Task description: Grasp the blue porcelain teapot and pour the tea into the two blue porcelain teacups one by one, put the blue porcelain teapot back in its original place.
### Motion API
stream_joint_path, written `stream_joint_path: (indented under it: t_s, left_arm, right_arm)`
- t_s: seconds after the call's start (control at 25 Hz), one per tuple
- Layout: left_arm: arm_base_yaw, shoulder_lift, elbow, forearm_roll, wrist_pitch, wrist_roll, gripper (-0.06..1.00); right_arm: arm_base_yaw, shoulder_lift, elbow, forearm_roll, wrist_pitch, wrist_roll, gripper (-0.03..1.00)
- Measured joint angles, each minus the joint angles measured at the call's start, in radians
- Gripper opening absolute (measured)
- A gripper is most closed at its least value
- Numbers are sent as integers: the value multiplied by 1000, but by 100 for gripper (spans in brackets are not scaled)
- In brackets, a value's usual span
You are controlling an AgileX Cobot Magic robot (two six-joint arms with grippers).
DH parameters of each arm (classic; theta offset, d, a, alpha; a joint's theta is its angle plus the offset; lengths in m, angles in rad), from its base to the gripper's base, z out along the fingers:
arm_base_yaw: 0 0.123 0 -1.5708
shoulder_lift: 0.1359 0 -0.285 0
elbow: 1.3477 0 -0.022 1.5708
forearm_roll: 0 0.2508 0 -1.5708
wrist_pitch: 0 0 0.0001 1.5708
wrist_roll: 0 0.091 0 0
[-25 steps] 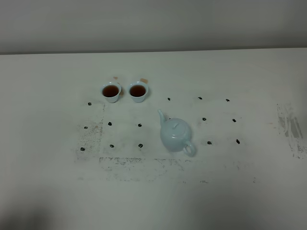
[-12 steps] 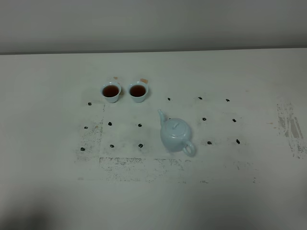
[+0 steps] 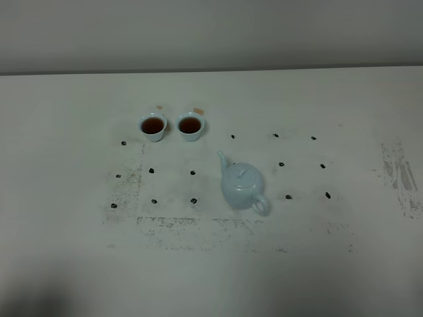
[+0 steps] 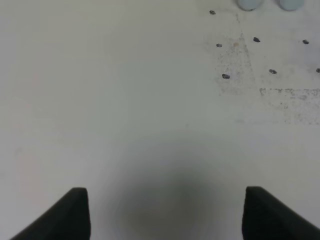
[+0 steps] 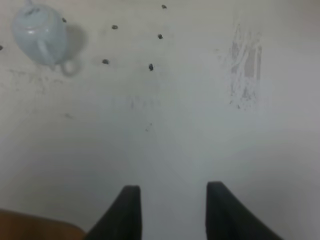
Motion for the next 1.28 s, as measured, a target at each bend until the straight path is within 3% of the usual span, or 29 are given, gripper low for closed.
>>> stream_joint_path:
  t_s: [0.56,1.28]
  left_arm:
    - [0,0,0,0,0,0,61]
    - [0,0,0,0,0,0,61]
  right_arm:
    - [215,-92,29,-5,-49,38,30]
    - [222,-92,30,-9,-57,52,28]
